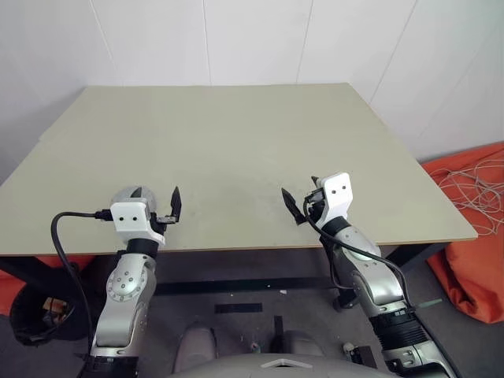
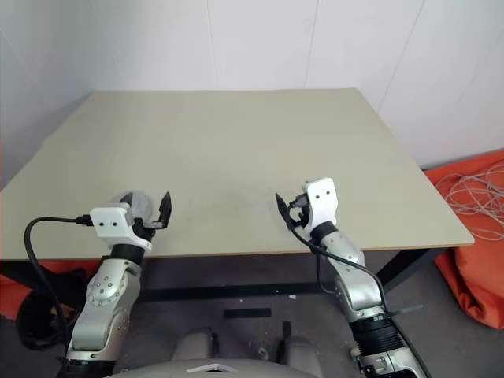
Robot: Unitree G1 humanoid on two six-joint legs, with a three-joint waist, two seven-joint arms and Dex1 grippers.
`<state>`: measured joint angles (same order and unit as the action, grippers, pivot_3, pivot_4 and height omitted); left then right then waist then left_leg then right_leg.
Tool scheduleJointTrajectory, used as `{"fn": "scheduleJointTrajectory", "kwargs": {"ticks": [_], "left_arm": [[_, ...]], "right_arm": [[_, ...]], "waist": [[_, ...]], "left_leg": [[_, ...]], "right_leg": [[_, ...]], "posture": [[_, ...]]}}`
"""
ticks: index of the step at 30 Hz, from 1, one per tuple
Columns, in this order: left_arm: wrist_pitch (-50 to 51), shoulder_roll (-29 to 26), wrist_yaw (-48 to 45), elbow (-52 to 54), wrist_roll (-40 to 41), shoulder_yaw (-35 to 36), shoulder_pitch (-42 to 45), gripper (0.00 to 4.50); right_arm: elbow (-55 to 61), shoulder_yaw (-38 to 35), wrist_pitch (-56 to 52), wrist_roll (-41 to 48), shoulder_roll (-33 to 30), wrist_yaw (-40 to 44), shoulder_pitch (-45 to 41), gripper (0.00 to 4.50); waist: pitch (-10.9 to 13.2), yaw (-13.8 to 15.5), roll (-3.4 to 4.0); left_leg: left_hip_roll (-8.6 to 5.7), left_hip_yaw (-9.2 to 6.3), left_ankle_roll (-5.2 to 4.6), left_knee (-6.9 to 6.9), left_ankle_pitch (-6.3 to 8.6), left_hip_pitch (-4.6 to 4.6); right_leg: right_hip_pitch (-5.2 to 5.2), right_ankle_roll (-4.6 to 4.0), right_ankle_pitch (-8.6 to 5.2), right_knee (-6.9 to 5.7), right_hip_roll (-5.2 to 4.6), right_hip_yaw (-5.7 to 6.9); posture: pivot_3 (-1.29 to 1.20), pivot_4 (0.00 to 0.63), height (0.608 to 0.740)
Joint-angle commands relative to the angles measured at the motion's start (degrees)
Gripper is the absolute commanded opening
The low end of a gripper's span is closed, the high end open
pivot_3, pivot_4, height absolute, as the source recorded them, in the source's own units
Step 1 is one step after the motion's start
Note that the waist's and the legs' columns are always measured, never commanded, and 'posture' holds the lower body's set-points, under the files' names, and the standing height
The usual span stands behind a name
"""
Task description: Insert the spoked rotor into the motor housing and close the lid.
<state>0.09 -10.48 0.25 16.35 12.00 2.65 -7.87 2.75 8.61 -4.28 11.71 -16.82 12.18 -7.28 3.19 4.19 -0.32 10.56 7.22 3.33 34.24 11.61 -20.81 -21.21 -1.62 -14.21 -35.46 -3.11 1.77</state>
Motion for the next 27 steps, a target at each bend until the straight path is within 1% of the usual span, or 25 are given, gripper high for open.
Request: {"fn": "scheduleJointTrajectory", "kwargs": {"ticks": [1, 6, 11, 15, 27], "left_arm": [[0.58, 0.61, -0.29, 3.28, -0.84, 0.91, 0.17, 4.46], [1.63, 1.18, -0.57, 2.59, -1.38, 1.32, 1.43, 4.46], [1.74, 1.74, -0.84, 2.39, -1.95, 1.48, 1.7, 4.46], [1.47, 1.87, -1.3, 2.06, -2.77, 1.42, 1.83, 4.46], [0.74, 1.84, -2.49, 1.63, -4.26, 1.6, 1.34, 4.46]], "right_arm": [[0.27, -2.87, -0.69, 0.32, 0.96, 0.78, -1.83, 4.5], [-0.78, -4.13, -2.08, 0.18, 1.92, 2.1, -3.52, 4.5], [-0.43, -4.78, -4.24, 1.16, 2.53, 4.04, -3.55, 4.5], [-0.14, -5.72, -6.81, 0.93, 3.01, 3.95, -3.45, 4.5], [-0.11, -6.52, -4.35, -0.76, 3.8, 3.74, -2.58, 4.5]], "waist": [[0.0, -0.12, 0.01], [0.0, -0.19, 0.01], [0.0, -0.19, 0.01], [0.0, -0.19, 0.03], [0.01, -0.18, 0.04]], "left_leg": [[0.0, 0.0, -0.01, 0.0, 0.0, 0.03], [0.01, 0.01, -0.02, 0.0, 0.0, 0.08], [0.01, 0.02, -0.03, 0.0, 0.0, 0.08], [0.01, 0.02, -0.05, 0.0, 0.01, 0.07], [0.01, 0.03, -0.07, -0.01, 0.01, 0.17]], "right_leg": [[0.01, 0.0, 0.0, 0.0, 0.0, 0.0], [0.03, -0.03, 0.02, -0.03, 0.01, -0.01], [0.02, -0.05, 0.03, -0.03, 0.01, -0.04], [0.01, -0.07, 0.03, -0.03, 0.01, -0.04], [0.01, -0.07, 0.03, -0.03, 0.01, -0.06]], "posture": [[0.0, 0.0, 0.74], [0.0, 0.0, 0.74], [0.0, 0.0, 0.74], [0.0, 0.0, 0.74], [0.0, 0.0, 0.74]]}}
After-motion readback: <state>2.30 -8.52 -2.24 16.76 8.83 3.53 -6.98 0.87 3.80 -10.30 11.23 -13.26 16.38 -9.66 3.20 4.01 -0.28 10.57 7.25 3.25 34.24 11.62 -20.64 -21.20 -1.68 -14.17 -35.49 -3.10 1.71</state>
